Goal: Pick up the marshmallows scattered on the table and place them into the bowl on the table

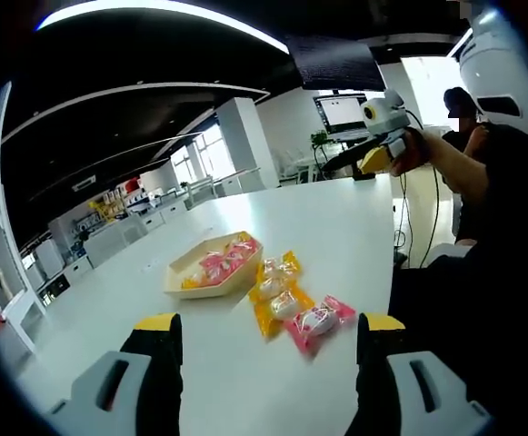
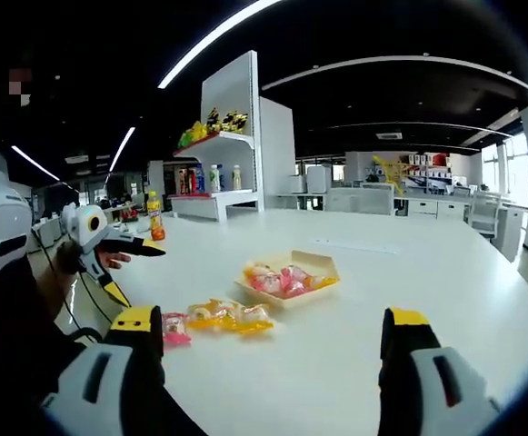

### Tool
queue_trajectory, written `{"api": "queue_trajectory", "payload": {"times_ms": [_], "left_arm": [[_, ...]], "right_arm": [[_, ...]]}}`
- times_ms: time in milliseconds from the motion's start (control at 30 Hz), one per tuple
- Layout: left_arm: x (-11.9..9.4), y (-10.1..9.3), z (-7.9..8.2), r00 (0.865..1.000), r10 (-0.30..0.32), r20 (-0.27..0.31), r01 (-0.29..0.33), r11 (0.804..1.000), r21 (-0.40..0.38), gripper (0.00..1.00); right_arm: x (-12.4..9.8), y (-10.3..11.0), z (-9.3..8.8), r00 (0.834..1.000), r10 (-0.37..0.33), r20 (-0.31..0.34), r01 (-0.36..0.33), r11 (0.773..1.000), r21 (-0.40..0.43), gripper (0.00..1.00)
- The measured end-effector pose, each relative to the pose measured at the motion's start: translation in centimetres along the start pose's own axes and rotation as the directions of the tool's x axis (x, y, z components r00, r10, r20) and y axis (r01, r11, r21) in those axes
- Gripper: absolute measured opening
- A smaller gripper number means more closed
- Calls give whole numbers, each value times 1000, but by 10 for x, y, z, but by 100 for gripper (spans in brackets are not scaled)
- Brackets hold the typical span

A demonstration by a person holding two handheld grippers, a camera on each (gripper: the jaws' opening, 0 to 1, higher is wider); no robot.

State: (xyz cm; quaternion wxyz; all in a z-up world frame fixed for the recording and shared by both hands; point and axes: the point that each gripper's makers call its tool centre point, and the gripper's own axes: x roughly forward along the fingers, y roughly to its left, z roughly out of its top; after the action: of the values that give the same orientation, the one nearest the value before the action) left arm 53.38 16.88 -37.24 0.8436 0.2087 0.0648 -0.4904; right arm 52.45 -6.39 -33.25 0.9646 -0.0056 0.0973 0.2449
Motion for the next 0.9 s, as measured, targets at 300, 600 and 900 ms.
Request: {"api": "queue_trajectory", "payload": {"times_ms": [300,600,900], "left_arm": [[2,2,0,1000,15,-2,-15,1000,-24,78],[12,4,5,999,36,20,-34,996,-84,77],[21,-3,22,998,25,64,-18,995,-101,83]], "right_arm": [[0,0,-4,1000,-6,-13,6,1000,-8,96],[3,2,-8,1000,2,-23,-3,1000,-13,95],[5,3,-13,1000,10,-26,-11,1000,-9,95]]}}
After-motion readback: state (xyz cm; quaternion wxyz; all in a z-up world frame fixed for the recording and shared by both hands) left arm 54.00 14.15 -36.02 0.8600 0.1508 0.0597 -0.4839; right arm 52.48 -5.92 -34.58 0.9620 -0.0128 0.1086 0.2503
